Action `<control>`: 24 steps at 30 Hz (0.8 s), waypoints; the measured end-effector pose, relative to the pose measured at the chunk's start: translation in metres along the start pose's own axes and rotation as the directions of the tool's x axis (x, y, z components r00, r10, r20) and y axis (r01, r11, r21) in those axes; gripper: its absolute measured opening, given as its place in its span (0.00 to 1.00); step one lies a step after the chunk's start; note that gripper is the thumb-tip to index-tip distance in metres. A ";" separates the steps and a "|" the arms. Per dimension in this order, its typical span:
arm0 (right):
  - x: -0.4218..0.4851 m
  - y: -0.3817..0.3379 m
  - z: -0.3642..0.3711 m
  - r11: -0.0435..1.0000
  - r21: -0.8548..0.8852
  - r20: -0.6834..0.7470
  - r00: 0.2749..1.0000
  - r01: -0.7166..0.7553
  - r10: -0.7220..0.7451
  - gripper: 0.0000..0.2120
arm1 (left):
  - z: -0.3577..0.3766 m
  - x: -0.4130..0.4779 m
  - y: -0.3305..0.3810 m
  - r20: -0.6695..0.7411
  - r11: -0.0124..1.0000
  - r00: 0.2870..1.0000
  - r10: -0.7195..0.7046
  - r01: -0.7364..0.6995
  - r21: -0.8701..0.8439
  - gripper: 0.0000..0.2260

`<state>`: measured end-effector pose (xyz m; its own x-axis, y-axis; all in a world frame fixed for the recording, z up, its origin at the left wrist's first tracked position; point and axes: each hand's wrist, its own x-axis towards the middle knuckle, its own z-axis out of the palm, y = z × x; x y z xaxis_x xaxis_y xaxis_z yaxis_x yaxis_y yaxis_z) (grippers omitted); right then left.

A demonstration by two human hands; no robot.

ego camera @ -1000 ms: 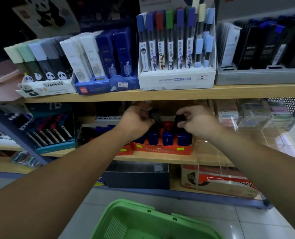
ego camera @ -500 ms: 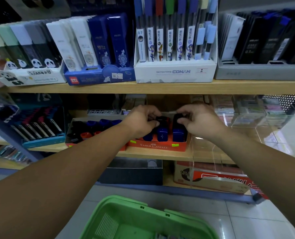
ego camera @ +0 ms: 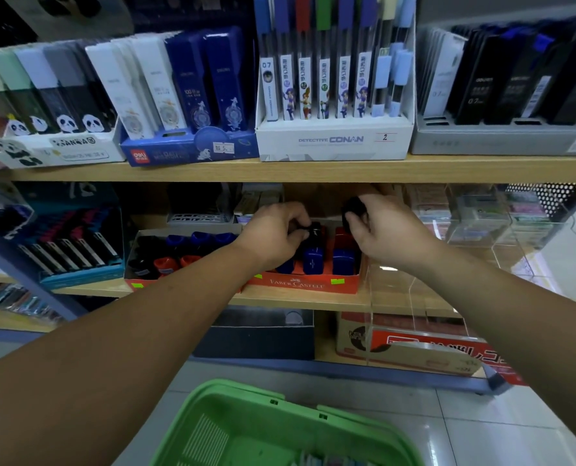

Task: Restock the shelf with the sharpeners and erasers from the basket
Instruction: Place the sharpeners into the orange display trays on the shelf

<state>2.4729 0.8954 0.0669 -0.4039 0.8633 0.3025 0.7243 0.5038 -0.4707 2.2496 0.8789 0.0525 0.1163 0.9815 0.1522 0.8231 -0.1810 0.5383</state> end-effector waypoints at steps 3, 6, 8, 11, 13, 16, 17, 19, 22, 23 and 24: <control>-0.001 -0.003 0.003 0.970 0.164 -0.029 0.982 -0.179 0.186 0.10 | 0.000 -0.002 0.003 0.053 0.995 0.998 0.026 -0.031 0.099 0.06; -0.001 -0.005 0.002 0.878 0.354 0.020 0.941 -0.323 0.338 0.12 | -0.002 -0.003 0.007 0.112 0.991 0.994 0.002 -0.018 0.135 0.12; -0.001 -0.005 -0.001 0.807 0.455 0.057 0.916 -0.377 0.396 0.13 | -0.002 -0.001 0.010 0.199 0.983 0.980 -0.013 -0.024 0.181 0.15; -0.001 -0.007 -0.004 0.735 0.559 0.059 0.903 -0.382 0.425 0.09 | -0.002 0.000 0.018 0.237 0.963 0.972 -0.001 -0.063 0.262 0.16; -0.001 -0.008 -0.005 0.705 0.596 0.046 0.893 -0.385 0.448 0.08 | 0.001 0.000 0.023 0.114 0.966 0.991 0.075 -0.101 0.236 0.16; 0.001 -0.008 -0.007 0.661 0.606 0.102 0.868 -0.441 0.486 0.08 | 0.011 -0.003 0.035 0.026 0.981 0.999 -0.019 0.023 -0.192 0.19; 0.001 -0.007 -0.007 0.632 0.627 0.136 0.862 -0.456 0.488 0.08 | 0.014 -0.003 0.039 0.036 0.942 0.997 -0.073 0.081 -0.325 0.20; -0.004 -0.008 -0.009 0.511 0.724 0.210 0.854 -0.463 0.475 0.06 | 0.017 -0.001 0.043 0.011 0.865 0.989 -0.148 0.135 -0.484 0.17; -0.012 -0.003 -0.014 0.397 0.810 0.244 0.863 -0.433 0.443 0.08 | 0.014 -0.001 0.046 0.031 0.755 0.980 -0.198 0.173 -0.633 0.13; -0.014 -0.001 -0.013 0.453 0.784 0.217 0.871 -0.424 0.441 0.11 | 0.014 0.000 0.046 0.040 0.749 0.978 -0.206 0.184 -0.637 0.13; -0.016 0.002 -0.012 0.557 0.720 0.167 0.883 -0.413 0.439 0.14 | 0.014 0.001 0.048 0.041 0.763 0.976 -0.212 0.191 -0.618 0.13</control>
<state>2.4878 0.8823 0.0714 -0.1321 0.9882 -0.0776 0.1681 -0.0549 -0.9842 2.2970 0.8720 0.0666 -0.0376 0.9993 0.0006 0.3067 0.0110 0.9517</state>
